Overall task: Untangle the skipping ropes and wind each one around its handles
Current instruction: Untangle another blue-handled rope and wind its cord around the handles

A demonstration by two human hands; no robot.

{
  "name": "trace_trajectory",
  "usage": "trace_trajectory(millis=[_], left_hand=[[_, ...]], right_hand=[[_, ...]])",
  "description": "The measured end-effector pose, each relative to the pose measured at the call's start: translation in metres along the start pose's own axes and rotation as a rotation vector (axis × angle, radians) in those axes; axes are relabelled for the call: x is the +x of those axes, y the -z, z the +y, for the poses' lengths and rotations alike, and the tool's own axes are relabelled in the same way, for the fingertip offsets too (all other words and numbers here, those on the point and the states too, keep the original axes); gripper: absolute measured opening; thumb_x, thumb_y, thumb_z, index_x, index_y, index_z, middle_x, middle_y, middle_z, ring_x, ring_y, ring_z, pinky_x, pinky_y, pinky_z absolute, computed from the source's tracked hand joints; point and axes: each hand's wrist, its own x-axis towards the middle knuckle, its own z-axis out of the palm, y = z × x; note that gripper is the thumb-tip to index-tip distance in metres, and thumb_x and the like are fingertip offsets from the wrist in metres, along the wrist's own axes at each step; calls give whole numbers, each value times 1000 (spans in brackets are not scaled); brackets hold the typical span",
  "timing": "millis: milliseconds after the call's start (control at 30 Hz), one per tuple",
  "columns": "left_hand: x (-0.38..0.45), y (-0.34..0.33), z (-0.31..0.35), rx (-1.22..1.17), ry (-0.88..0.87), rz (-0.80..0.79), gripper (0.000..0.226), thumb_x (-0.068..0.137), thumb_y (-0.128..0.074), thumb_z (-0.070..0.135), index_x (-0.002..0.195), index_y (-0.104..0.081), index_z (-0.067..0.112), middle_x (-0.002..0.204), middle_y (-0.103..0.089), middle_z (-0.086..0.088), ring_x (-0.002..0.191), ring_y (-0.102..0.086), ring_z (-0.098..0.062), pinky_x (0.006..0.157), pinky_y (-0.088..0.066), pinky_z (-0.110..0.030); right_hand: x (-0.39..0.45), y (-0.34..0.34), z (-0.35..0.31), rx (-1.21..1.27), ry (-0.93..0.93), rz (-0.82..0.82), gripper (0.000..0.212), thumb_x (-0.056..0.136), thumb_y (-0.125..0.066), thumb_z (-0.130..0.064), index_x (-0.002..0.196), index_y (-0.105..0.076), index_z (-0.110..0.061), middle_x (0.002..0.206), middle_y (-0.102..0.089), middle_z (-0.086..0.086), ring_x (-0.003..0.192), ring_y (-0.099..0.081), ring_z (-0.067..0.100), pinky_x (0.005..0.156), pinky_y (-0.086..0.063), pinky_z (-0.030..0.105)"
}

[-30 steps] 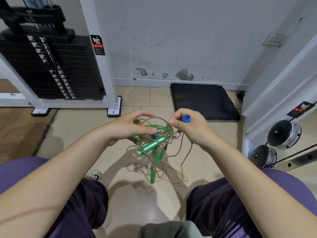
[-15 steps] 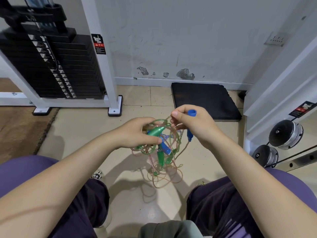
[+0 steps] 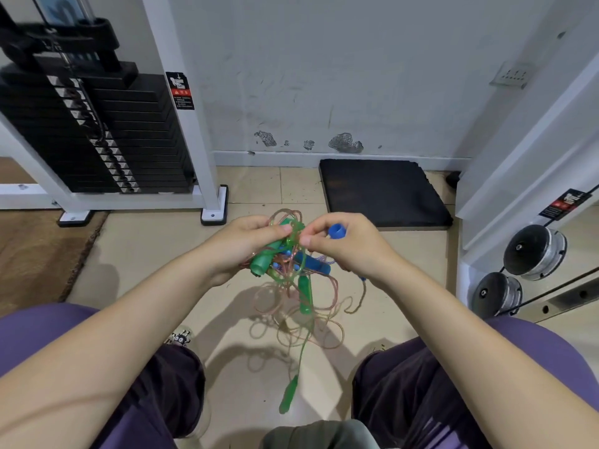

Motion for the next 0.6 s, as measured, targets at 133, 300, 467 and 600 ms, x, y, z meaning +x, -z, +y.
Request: trace_trajectory(millis=[133, 300, 467, 600], left_hand=[[2, 3, 1, -144, 22, 18, 15, 93, -60, 20, 91, -70, 9, 85, -70, -14, 69, -64, -24, 74, -50, -35], [4, 3, 0, -235, 30, -15, 16, 97, -56, 19, 103, -68, 9, 89, -72, -9, 72, -67, -18, 65, -54, -26], [4, 6, -4, -165, -11, -163, 45, 76, -71, 10, 119, -60, 5, 100, -63, -16, 85, -58, -27, 63, -43, -29], [3, 7, 0, -129, -45, -109, 44, 68, -69, 0, 110, -61, 11, 91, -67, -4, 83, -65, -18, 73, -52, -32]], right_hand=[[1, -4, 3, 3, 4, 8, 24, 79, -82, -19, 91, -69, -3, 74, -63, -1, 44, -48, -3, 42, -34, 7], [4, -1, 7, -87, -19, 0, 39, 70, -86, -38, 87, -67, -10, 71, -63, -5, 61, -53, 3, 57, -45, 16], [6, -2, 7, -122, -45, 4, 37, 71, -86, -35, 85, -66, -7, 74, -63, -8, 50, -50, -5, 50, -40, 11], [6, 7, 5, -5, -47, 53, 18, 78, -82, -15, 79, -68, -3, 78, -65, -9, 41, -50, -8, 41, -35, 7]])
